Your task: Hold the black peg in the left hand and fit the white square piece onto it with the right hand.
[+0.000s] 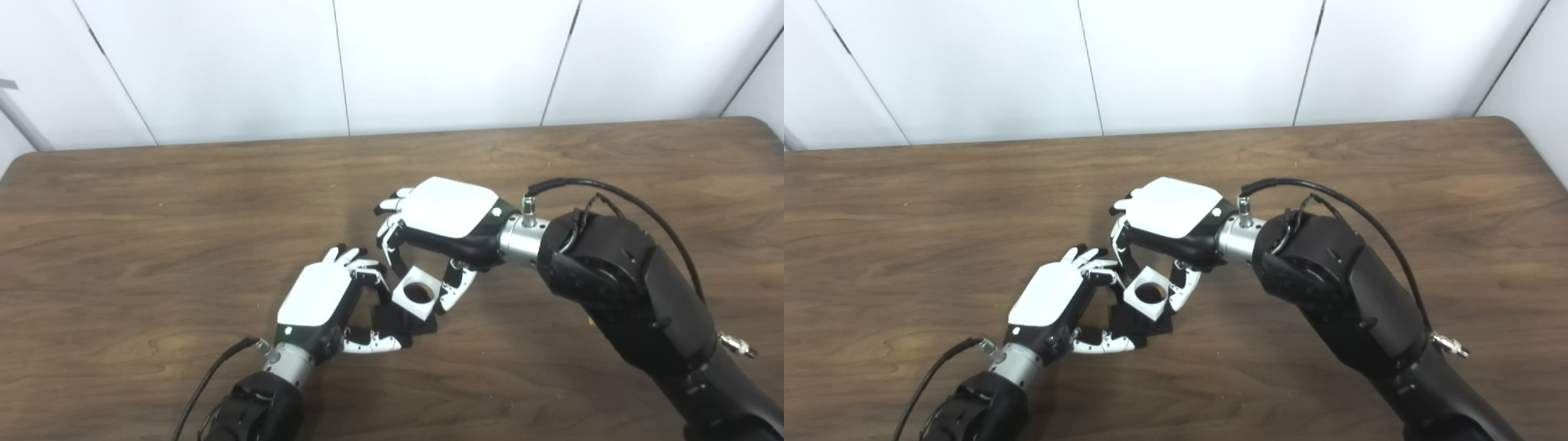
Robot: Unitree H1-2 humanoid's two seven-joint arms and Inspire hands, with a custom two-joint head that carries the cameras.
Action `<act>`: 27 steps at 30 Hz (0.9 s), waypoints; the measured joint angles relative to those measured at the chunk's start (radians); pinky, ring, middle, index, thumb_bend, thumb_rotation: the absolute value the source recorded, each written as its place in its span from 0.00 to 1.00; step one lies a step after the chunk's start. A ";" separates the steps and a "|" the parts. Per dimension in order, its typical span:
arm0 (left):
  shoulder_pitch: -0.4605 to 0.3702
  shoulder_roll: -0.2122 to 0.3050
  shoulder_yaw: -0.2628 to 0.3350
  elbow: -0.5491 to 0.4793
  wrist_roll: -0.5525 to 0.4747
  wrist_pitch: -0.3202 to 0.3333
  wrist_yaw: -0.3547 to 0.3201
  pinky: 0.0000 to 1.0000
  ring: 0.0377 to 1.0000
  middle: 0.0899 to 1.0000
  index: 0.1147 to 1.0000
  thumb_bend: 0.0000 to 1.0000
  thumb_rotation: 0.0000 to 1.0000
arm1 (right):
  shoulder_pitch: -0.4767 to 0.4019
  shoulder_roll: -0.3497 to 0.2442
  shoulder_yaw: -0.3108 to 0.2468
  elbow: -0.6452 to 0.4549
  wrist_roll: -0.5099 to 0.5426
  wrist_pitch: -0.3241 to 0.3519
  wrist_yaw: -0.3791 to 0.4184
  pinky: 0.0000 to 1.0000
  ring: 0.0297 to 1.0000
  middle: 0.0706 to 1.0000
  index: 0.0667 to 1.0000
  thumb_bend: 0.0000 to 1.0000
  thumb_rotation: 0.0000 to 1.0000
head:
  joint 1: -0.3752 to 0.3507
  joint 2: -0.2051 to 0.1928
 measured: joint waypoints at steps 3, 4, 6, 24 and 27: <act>0.000 0.000 0.000 0.000 0.000 0.000 -0.001 1.00 0.92 0.77 0.42 0.52 0.06 | 0.000 0.004 0.000 0.001 0.000 0.000 0.000 0.95 0.93 0.76 0.45 0.52 0.13 | 0.000 0.000; 0.000 0.000 0.000 0.000 0.000 0.000 -0.001 1.00 0.92 0.77 0.42 0.52 0.06 | 0.000 0.006 0.000 0.002 0.000 0.000 0.000 0.94 0.93 0.76 0.45 0.52 0.13 | 0.000 0.000; 0.000 0.000 0.000 0.000 0.000 0.000 -0.001 1.00 0.92 0.77 0.42 0.52 0.06 | 0.000 0.008 0.000 0.002 0.000 -0.001 0.000 0.94 0.92 0.75 0.45 0.52 0.13 | 0.000 0.005; -0.003 0.000 0.001 -0.001 0.001 0.002 -0.008 1.00 0.92 0.77 0.42 0.52 0.06 | 0.001 0.016 0.002 0.022 -0.001 0.000 0.000 0.95 0.93 0.76 0.45 0.52 0.13 | 0.006 0.003; -0.004 0.000 0.001 -0.001 0.001 0.002 -0.008 1.00 0.92 0.77 0.42 0.52 0.06 | 0.001 0.017 0.002 0.022 0.000 0.002 0.000 0.95 0.93 0.77 0.45 0.52 0.13 | 0.006 0.003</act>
